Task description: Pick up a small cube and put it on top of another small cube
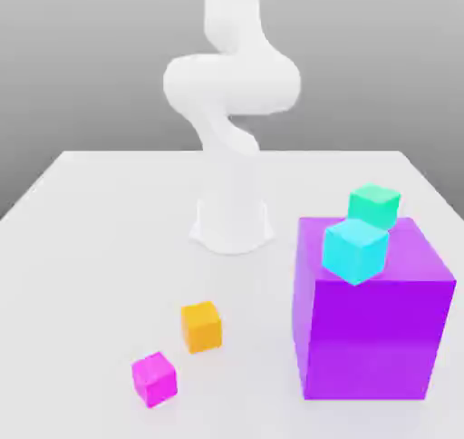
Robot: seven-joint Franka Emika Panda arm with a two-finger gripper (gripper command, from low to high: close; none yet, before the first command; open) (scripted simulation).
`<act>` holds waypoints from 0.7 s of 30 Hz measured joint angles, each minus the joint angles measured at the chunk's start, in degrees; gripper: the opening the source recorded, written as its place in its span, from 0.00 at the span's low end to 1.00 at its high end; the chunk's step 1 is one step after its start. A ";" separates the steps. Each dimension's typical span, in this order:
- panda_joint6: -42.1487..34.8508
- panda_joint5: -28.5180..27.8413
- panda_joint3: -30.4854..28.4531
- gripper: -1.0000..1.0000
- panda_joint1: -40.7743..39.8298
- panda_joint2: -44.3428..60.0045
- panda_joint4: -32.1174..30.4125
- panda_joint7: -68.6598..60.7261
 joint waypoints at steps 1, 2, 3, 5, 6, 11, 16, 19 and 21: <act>1.15 -0.18 0.35 0.50 -0.97 2.26 -0.76 1.70; 2.26 -0.37 0.66 0.50 -1.89 4.43 -1.50 3.35; 3.35 -0.64 0.84 0.50 -2.63 6.55 -2.22 5.01; 5.47 -1.08 1.36 0.50 -4.31 10.74 -3.63 8.25; 6.53 -1.31 1.58 0.50 -5.10 12.83 -4.34 9.87; 11.81 -2.41 2.36 0.50 -8.81 23.23 -7.85 17.90; 17.11 -3.28 2.00 0.50 -11.38 33.62 -11.36 25.76; 20.27 -3.11 1.35 0.50 -12.93 39.82 -13.47 29.97; 22.44 -2.39 0.96 0.50 -13.47 43.94 -14.89 32.35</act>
